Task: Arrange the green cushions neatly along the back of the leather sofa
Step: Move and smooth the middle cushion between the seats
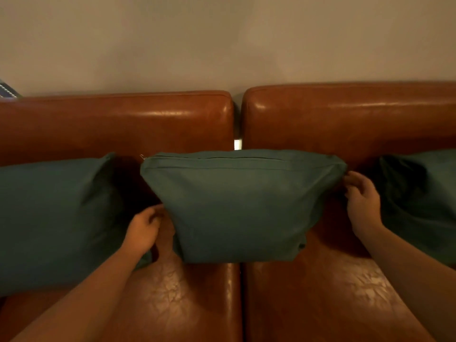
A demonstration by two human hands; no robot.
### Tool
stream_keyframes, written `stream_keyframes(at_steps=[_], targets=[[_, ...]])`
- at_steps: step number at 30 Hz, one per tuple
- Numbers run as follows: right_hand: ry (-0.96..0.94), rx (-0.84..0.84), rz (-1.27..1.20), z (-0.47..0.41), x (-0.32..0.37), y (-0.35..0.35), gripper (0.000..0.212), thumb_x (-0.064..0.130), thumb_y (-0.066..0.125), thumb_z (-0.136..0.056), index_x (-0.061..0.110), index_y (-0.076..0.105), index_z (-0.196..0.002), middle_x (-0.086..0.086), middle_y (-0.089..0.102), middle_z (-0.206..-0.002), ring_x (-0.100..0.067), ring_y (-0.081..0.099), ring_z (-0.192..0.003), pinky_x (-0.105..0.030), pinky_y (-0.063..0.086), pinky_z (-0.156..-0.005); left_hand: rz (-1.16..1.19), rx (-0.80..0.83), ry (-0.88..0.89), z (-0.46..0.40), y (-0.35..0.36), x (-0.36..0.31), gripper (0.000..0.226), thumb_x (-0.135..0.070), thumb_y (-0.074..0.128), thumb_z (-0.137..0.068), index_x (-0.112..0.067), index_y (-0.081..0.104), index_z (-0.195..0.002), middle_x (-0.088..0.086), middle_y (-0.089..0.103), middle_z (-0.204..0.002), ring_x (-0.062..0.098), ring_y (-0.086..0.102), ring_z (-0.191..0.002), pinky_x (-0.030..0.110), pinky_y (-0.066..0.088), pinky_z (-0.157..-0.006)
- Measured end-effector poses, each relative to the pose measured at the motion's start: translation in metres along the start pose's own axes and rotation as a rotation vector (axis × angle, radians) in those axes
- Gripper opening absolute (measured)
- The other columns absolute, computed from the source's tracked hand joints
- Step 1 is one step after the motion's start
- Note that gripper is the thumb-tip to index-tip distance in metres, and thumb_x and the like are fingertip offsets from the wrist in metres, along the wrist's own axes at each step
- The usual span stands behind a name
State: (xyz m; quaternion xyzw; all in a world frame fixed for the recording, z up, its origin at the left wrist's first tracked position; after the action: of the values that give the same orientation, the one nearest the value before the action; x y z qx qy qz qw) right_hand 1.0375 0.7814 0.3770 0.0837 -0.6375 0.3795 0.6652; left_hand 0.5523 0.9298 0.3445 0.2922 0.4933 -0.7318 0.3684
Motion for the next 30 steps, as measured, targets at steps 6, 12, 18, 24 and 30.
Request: stream_keyframes(at_steps=[6, 12, 18, 24, 30], targets=[[0.100, 0.117, -0.110, 0.018, -0.028, 0.016, 0.021, 0.021, 0.060, -0.092, 0.023, 0.061, -0.113, -0.002, 0.065, -0.115, -0.022, 0.061, -0.109, -0.042, 0.049, -0.096, 0.440, -0.216, -0.005, 0.023, 0.000, -0.016, 0.034, -0.026, 0.042, -0.100, -0.019, 0.053, -0.132, 0.003, 0.058, -0.129, 0.017, 0.052, -0.120, 0.035, 0.041, -0.099], [0.102, 0.118, -0.103, 0.009, -0.021, 0.017, 0.025, 0.008, 0.064, -0.088, 0.018, 0.061, -0.111, -0.008, 0.065, -0.113, -0.025, 0.062, -0.107, -0.040, 0.050, -0.094, 0.212, -0.325, 0.215, 0.020, -0.001, -0.055, 0.014, -0.020, 0.049, -0.097, -0.011, 0.060, -0.097, -0.005, 0.061, -0.089, -0.008, 0.054, -0.078, 0.020, 0.039, -0.077], [0.070, 0.054, -0.122, 0.016, -0.020, 0.014, 0.026, 0.006, 0.055, -0.094, 0.015, 0.063, -0.117, -0.005, 0.066, -0.114, -0.020, 0.062, -0.107, -0.039, 0.049, -0.096, 0.178, -0.448, 0.146, 0.019, -0.008, -0.066, 0.008, -0.018, 0.051, -0.096, -0.011, 0.055, -0.095, 0.000, 0.058, -0.088, 0.010, 0.053, -0.079, 0.026, 0.041, -0.076], [0.276, 0.053, -0.301, 0.059, -0.052, 0.035, 0.035, -0.004, 0.042, -0.093, 0.019, 0.062, -0.110, -0.010, 0.067, -0.111, -0.028, 0.063, -0.103, -0.044, 0.052, -0.090, 0.163, -0.461, 0.201, 0.022, -0.017, -0.093, 0.054, -0.001, 0.050, -0.085, -0.005, 0.036, -0.137, 0.012, 0.034, -0.137, 0.022, 0.041, -0.126, 0.030, 0.036, -0.103], [0.174, 0.086, -0.152, 0.079, -0.070, 0.036, 0.040, -0.007, 0.046, -0.087, 0.019, 0.064, -0.113, 0.001, 0.067, -0.114, -0.019, 0.062, -0.109, -0.043, 0.048, -0.099, -0.309, -0.317, 0.718, 0.041, 0.020, -0.164, 0.055, -0.011, 0.048, -0.081, -0.011, 0.047, -0.135, 0.016, 0.024, -0.152, 0.034, 0.018, -0.142, 0.044, 0.009, -0.117]])
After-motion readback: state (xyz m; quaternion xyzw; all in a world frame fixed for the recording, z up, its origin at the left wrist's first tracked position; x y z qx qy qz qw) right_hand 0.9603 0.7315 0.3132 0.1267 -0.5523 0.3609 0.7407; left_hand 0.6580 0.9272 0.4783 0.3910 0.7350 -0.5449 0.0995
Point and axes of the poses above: each hand's wrist, its own z-axis away from the middle knuckle, its own y-axis out of the palm, x = y × z, the point moved 6 cm from there along -z, towards the middle knuckle
